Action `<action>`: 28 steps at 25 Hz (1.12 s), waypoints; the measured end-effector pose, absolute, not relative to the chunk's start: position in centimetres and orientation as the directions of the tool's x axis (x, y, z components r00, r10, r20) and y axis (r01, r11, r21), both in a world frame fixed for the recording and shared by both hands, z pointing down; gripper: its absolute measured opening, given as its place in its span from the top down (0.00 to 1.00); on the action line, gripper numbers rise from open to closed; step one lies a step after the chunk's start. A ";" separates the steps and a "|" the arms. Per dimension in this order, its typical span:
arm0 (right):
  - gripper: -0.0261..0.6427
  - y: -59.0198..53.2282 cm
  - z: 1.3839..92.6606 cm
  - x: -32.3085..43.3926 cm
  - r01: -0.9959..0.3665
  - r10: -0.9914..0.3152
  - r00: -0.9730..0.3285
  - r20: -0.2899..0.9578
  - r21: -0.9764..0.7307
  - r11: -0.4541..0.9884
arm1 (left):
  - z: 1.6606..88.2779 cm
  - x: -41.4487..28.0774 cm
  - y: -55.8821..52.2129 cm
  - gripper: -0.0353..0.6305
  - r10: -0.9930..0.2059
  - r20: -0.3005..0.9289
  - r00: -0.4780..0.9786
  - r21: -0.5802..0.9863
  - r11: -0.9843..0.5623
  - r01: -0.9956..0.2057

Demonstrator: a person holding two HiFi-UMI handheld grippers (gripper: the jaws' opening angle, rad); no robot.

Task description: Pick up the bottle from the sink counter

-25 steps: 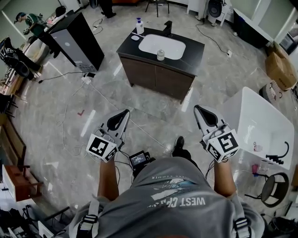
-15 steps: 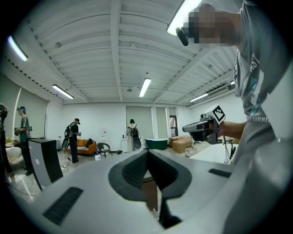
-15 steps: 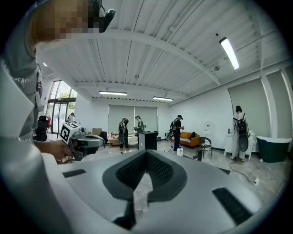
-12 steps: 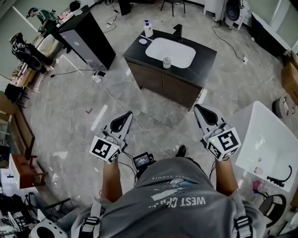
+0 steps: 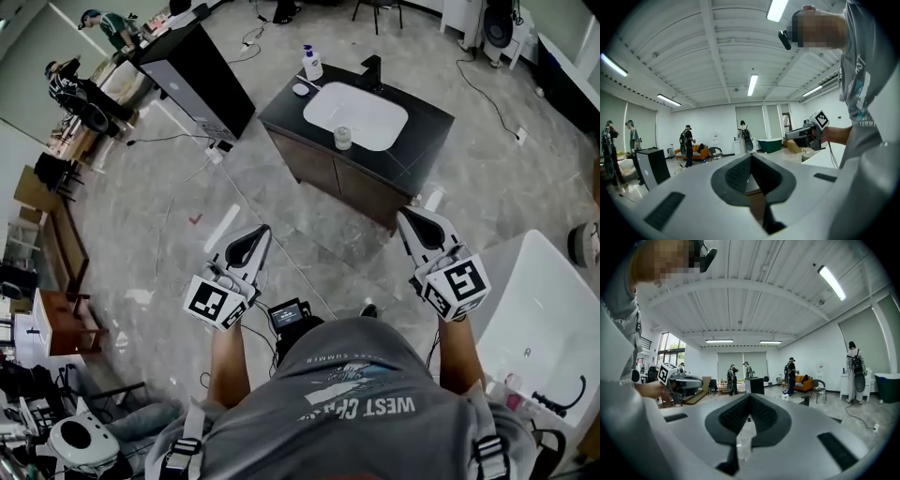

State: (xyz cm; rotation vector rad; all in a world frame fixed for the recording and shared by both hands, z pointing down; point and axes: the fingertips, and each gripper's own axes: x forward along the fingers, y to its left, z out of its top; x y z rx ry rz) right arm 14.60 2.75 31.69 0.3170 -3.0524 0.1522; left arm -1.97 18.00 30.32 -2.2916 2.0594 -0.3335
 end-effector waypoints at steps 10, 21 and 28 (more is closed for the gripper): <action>0.97 -1.3 33.7 14.7 -0.257 -0.246 -0.965 0.093 -0.139 0.956 | 31.2 -2.8 12.5 0.94 -0.976 0.161 0.145 -0.179 -0.173 -0.969; 0.97 -5.7 33.6 11.7 -0.425 -0.406 -0.900 0.160 -0.119 0.897 | 30.0 -7.8 3.5 0.94 -0.933 0.112 0.342 -0.158 -0.356 -0.921; 0.97 -7.0 32.8 6.7 -0.487 -0.469 -0.868 0.162 -0.096 0.868 | 31.5 -13.3 0.9 0.94 -0.904 0.122 0.411 -0.116 -0.424 -0.898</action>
